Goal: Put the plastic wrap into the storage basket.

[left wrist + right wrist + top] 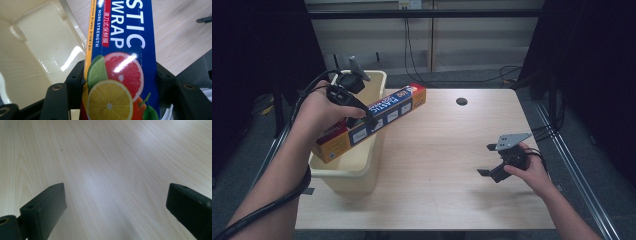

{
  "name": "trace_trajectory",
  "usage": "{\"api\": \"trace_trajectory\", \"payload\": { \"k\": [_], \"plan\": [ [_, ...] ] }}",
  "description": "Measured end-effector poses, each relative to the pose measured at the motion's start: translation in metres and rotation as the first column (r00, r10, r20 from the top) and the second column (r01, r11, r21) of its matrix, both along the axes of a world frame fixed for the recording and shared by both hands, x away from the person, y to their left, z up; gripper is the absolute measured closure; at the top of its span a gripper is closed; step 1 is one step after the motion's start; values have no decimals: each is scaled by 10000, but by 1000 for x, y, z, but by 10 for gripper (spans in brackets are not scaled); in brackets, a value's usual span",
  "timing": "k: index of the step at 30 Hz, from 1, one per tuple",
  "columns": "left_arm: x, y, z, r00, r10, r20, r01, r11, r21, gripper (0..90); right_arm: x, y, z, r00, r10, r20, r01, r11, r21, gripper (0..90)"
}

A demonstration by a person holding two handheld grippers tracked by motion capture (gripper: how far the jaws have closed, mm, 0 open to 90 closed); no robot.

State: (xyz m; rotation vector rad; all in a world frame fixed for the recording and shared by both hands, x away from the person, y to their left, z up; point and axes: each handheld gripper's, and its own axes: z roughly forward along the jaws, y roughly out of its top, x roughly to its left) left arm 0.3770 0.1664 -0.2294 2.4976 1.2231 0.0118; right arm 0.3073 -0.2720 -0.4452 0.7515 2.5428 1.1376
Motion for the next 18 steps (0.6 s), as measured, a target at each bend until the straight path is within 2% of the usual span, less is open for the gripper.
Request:
{"api": "trace_trajectory", "payload": {
  "k": [4,7,18],
  "plan": [
    [1,5,4,10000,35,52,-36,10000,87,404,0,0,0,10000,-22,9,22,10000,-6,23],
    [2,11,8,9995,302,-58,-302,9995,-105,404,0,0,0,10000,8,-32,-8,10000,-3,24],
    [4,25,19,9959,893,126,-891,9959,-150,405,1,2,-2,9999,56,-87,-56,10000,-12,24]
  ]
}}
